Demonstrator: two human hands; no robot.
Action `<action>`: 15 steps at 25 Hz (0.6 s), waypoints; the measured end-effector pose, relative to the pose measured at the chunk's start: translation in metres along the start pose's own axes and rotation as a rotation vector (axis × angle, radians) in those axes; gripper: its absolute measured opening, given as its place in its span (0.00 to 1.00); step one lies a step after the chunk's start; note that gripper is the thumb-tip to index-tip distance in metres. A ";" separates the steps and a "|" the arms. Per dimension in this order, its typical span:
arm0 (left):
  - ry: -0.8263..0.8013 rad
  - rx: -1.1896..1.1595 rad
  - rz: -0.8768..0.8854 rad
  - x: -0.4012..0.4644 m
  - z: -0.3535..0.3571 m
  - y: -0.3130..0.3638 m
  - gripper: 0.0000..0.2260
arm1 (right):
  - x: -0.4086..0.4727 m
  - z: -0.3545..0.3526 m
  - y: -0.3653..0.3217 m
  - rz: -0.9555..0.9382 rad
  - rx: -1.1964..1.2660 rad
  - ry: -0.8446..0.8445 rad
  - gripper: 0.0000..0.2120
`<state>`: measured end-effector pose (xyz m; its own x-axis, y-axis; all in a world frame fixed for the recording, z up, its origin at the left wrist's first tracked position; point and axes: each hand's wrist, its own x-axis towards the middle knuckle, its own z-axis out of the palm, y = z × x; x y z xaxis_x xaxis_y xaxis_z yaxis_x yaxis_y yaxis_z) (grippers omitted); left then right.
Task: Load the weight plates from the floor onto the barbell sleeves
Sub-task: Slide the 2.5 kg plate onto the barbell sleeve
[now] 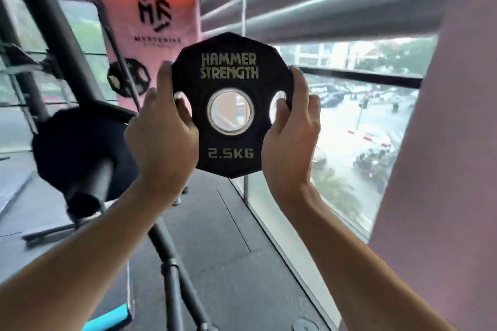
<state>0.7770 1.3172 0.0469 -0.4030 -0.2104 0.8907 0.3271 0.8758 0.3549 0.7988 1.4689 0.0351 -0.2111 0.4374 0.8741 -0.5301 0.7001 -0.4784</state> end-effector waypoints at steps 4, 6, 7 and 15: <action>0.098 0.027 -0.006 0.043 -0.097 -0.050 0.23 | -0.007 0.029 -0.106 -0.036 0.124 -0.024 0.22; 0.121 0.071 -0.020 0.056 -0.147 -0.085 0.23 | -0.022 0.047 -0.160 -0.015 0.190 -0.046 0.22; 0.129 0.090 -0.016 0.062 -0.171 -0.102 0.22 | -0.031 0.056 -0.186 0.006 0.218 -0.056 0.23; 0.167 0.278 -0.047 0.084 -0.328 -0.238 0.22 | -0.113 0.129 -0.349 0.056 0.395 -0.191 0.22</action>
<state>0.9457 0.9484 0.1302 -0.2585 -0.3017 0.9177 0.0566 0.9436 0.3262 0.9015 1.1020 0.1142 -0.3771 0.3302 0.8653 -0.7786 0.3929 -0.4893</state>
